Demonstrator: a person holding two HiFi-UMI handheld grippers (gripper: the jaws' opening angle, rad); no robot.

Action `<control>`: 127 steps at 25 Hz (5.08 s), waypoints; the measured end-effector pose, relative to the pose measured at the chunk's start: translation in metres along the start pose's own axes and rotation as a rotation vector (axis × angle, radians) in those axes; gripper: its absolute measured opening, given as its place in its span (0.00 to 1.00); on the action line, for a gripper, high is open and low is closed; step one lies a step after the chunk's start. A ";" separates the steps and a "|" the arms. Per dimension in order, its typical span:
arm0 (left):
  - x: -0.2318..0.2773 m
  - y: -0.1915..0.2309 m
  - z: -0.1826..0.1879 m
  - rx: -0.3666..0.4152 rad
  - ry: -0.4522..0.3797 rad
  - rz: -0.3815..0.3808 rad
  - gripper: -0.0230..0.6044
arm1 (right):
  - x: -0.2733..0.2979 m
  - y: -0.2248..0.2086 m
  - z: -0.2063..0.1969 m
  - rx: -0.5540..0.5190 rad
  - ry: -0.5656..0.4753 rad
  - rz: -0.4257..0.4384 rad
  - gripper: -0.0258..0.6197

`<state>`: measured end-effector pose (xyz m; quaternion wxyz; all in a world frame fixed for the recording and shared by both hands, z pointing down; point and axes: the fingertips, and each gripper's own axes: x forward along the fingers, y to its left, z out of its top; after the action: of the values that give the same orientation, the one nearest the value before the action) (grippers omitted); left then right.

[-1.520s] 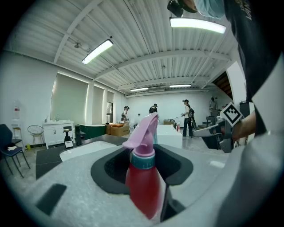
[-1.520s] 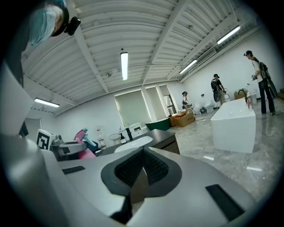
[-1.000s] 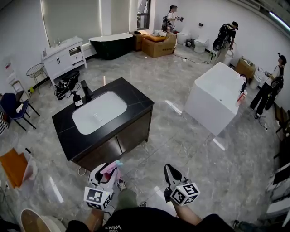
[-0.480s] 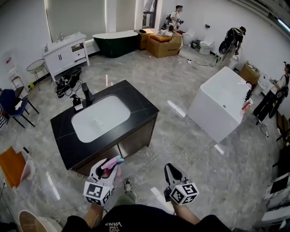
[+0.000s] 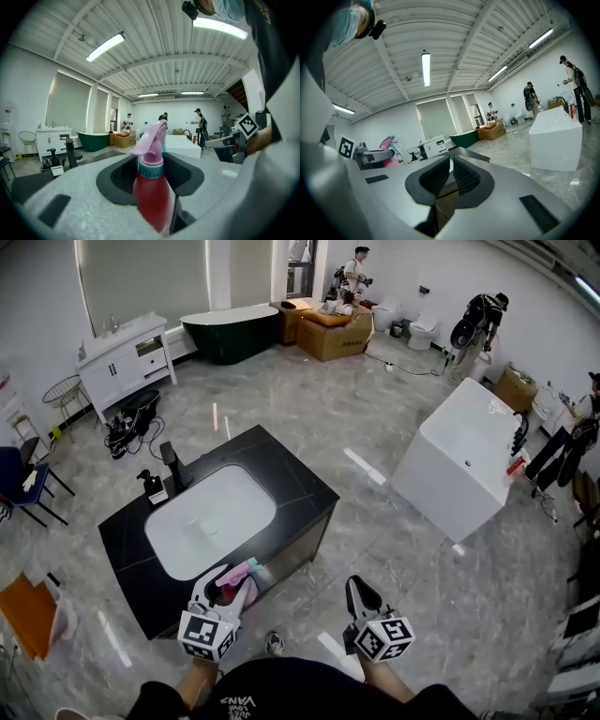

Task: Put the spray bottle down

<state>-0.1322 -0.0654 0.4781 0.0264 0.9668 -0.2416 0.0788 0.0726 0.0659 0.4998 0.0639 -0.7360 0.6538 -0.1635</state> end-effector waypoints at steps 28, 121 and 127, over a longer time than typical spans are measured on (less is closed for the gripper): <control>0.144 0.158 0.021 -0.033 -0.013 0.225 0.31 | 0.255 -0.052 0.035 -0.021 0.096 0.170 0.04; 0.159 0.143 0.022 -0.203 -0.072 0.538 0.05 | 0.279 -0.095 0.054 -0.118 0.213 0.488 0.04; 0.098 0.082 0.005 -0.226 -0.034 0.551 0.05 | 0.230 -0.075 0.045 -0.147 0.210 0.520 0.04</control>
<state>-0.0848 -0.1833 0.4906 0.1077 0.8570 -0.5024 0.0396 0.1784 -0.1551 0.5170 -0.0178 -0.5256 0.8336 -0.1689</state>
